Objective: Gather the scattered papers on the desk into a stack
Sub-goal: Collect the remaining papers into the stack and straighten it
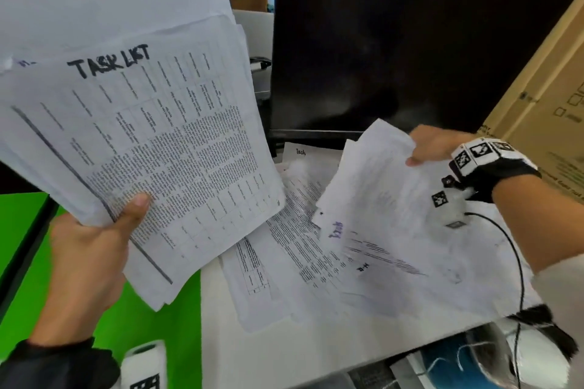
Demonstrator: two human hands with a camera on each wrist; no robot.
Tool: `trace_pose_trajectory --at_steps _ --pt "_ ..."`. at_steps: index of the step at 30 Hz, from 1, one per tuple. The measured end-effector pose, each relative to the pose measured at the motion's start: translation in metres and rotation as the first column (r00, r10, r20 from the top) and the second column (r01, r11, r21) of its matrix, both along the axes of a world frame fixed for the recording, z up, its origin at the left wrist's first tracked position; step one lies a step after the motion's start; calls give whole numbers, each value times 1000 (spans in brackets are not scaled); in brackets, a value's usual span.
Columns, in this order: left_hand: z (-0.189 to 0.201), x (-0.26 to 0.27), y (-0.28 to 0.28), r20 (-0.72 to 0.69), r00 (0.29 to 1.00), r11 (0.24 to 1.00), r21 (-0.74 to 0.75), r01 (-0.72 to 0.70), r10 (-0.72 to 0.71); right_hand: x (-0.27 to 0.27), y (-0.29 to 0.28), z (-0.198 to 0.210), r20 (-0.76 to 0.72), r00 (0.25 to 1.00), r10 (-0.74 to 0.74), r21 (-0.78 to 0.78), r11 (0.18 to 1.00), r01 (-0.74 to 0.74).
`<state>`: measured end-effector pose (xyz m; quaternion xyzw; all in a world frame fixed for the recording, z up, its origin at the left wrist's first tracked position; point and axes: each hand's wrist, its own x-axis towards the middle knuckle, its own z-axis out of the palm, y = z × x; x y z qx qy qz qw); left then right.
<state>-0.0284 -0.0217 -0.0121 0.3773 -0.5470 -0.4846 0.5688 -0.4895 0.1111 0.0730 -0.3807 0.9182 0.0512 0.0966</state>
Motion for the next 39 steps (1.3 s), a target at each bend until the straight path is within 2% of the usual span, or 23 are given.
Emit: trace_pose_trajectory --at_steps 3,5,8,13,19,22,24,26,29,32,35,39 --pt "-3 0 -2 3 1000 1000 -9 17 -17 -9 -11 4 -50 996 77 118 990 -70" --pt "-7 0 -5 26 1000 1000 -1 17 -17 -19 -18 -21 -22 987 161 188 970 -154" --pt "-13 -2 -6 46 999 1000 3 22 -22 3 -18 -55 84 969 233 262 933 -247" --pt "-12 -6 1 48 995 996 -4 87 -87 10 -7 -75 58 949 310 122 941 -315" --pt "-4 -10 9 20 996 996 -11 88 -88 21 -5 -40 28 932 362 -39 932 -361" --pt "2 -12 12 -14 994 993 -34 111 -112 33 -7 1 85 940 330 -86 943 -323" --pt "2 -11 10 -18 992 991 -48 123 -124 39 -8 13 209 933 293 -98 955 -278" --pt "-1 -8 8 -32 993 993 -40 110 -111 43 -18 -3 303 916 262 -94 965 -245" --pt "-5 -5 9 -32 993 993 -38 108 -110 57 -33 -57 257 950 176 -46 984 -170" --pt "-8 1 7 -28 994 994 -35 108 -109 74 -43 -105 308 949 64 -149 989 -18" --pt "-11 2 4 -17 993 992 -50 120 -121 87 -44 -123 357 933 -42 -159 982 105" --pt "-8 -4 7 -20 993 993 -30 113 -114 98 -45 -124 315 943 -112 -205 962 182"
